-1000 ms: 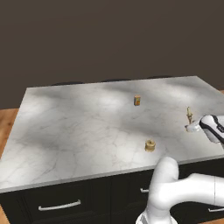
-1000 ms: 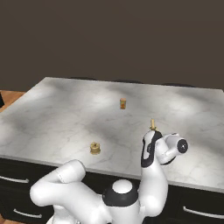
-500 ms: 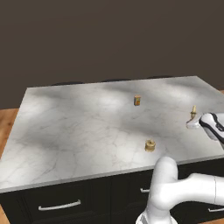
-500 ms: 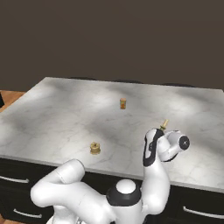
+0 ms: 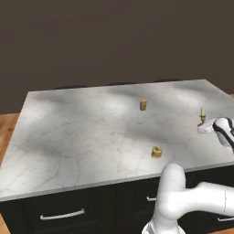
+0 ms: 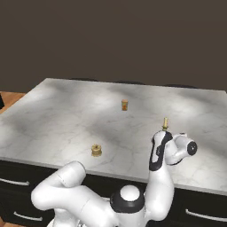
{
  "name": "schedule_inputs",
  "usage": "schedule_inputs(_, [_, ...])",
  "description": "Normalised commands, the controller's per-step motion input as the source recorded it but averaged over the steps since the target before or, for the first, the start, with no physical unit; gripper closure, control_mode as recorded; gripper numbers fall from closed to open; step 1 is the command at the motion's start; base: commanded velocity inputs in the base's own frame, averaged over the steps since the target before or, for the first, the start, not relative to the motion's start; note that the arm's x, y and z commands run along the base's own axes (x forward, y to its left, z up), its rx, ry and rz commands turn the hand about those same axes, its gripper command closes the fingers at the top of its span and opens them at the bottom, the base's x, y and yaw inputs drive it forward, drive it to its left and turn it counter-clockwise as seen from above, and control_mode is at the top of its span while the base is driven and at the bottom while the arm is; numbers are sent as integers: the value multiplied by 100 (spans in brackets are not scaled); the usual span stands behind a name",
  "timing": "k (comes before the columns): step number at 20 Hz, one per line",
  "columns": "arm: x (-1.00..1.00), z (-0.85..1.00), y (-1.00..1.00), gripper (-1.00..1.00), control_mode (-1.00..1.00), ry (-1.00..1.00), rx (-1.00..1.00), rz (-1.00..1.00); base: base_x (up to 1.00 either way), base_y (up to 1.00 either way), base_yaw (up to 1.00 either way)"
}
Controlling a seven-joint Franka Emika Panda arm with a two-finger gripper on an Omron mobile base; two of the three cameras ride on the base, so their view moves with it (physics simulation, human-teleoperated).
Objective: Pick the candle and candle from the dining table and place them in the open cabinet. Close the cabinet after placing the objects.
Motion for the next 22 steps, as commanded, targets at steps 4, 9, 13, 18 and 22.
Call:
schedule_inputs(4, [-10, 4, -8, 100, -100, -30, 4, 0, 0, 0, 0])
schedule_inputs(9, [-37, 25, -1, 100, -100, -26, 0, 0, 0, 0, 0])
schedule_inputs(13, [-65, 41, 0, 100, -100, -18, 0, 0, 0, 0, 0])
schedule_inputs(18, [-88, 48, 0, 100, -100, -16, 0, -2, 0, 0, 0])
schedule_inputs(22, [-98, 45, 0, 100, -100, -4, -3, -14, 0, 0, 0])
